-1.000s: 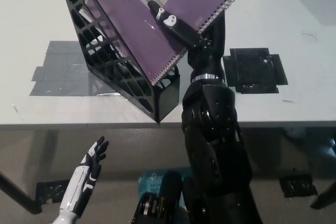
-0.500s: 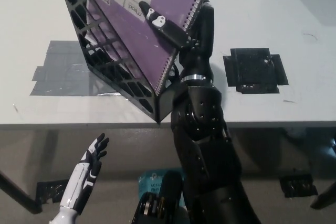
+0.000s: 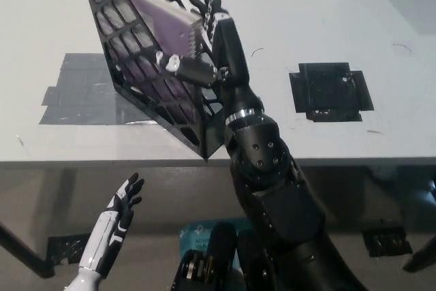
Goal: A person hands a notebook to the robot and the robot grabs it with its right hand and places it in the magazine stand kept in the centre of the desk infront of it.
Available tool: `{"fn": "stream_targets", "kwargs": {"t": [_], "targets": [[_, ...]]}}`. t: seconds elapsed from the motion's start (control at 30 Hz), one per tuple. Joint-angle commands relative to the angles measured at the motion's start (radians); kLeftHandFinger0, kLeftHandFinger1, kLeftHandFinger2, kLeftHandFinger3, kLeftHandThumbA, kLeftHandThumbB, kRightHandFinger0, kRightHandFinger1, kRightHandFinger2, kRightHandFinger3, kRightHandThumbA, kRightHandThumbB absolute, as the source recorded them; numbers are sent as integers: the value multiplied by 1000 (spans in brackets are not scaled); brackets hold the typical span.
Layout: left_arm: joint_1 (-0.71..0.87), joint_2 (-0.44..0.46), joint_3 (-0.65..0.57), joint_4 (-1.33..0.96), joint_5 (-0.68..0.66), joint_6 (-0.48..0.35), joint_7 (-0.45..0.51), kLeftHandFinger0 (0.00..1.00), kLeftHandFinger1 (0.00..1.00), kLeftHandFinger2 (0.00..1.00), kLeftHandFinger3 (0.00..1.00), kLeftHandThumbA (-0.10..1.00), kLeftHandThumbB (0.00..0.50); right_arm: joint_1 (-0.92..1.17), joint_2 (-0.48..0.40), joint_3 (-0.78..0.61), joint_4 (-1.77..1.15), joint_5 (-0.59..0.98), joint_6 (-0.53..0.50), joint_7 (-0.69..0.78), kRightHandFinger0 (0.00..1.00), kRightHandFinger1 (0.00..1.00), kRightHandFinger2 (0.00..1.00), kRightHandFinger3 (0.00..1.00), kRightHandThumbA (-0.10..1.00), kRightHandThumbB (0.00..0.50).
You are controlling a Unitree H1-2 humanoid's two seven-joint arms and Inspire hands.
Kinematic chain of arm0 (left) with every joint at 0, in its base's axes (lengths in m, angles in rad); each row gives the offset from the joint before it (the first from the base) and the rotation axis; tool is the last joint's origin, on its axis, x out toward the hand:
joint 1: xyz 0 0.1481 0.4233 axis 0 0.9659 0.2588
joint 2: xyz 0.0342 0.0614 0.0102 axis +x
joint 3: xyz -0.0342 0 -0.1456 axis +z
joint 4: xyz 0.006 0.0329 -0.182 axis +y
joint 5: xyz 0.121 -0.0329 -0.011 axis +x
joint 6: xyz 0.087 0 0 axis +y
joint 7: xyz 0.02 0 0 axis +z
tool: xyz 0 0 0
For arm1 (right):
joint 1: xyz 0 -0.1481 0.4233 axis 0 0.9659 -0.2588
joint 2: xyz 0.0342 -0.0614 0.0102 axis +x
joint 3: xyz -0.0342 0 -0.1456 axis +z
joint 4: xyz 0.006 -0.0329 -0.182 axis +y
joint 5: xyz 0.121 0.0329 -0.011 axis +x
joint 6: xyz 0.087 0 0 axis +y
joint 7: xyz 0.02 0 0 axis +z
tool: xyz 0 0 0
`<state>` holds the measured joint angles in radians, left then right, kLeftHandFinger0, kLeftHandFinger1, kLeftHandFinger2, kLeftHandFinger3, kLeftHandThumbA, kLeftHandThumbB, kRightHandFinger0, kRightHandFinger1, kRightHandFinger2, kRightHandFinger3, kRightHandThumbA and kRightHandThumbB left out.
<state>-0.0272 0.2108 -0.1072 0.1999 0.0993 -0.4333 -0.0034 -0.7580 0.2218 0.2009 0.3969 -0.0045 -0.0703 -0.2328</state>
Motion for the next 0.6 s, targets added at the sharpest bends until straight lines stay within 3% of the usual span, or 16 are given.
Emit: {"fn": "stream_targets", "kwargs": {"t": [0.0, 0.3, 0.37, 0.47, 0.57], "targets": [[-15, 3, 4, -32, -1, -37, -19, 945, 1000, 1000, 1000, 1000, 500, -28, 11, 1, 4, 3, -84, 76, 1000, 1000, 1000, 1000, 1000, 422], [-23, 3, 11, -35, 2, -36, -26, 941, 1000, 1000, 1000, 1000, 500, -10, -12, -25, -114, 11, -67, 101, 1000, 1000, 1000, 1000, 1000, 398], [-23, 7, 7, -36, 6, -37, -25, 941, 1000, 1000, 1000, 1000, 500, 16, -45, -35, -252, 31, -35, 129, 1000, 1000, 1000, 1000, 1000, 361], [-35, 8, 8, -32, 8, -37, -24, 942, 1000, 1000, 1000, 1000, 500, 32, -81, -42, -380, 29, 16, 144, 1000, 1000, 1000, 1000, 1000, 378], [-42, 9, 8, -28, 10, -37, -21, 958, 1000, 1000, 1000, 1000, 500, 92, -166, -52, -628, 26, 79, 180, 1000, 1000, 1000, 1000, 1000, 349]]}}
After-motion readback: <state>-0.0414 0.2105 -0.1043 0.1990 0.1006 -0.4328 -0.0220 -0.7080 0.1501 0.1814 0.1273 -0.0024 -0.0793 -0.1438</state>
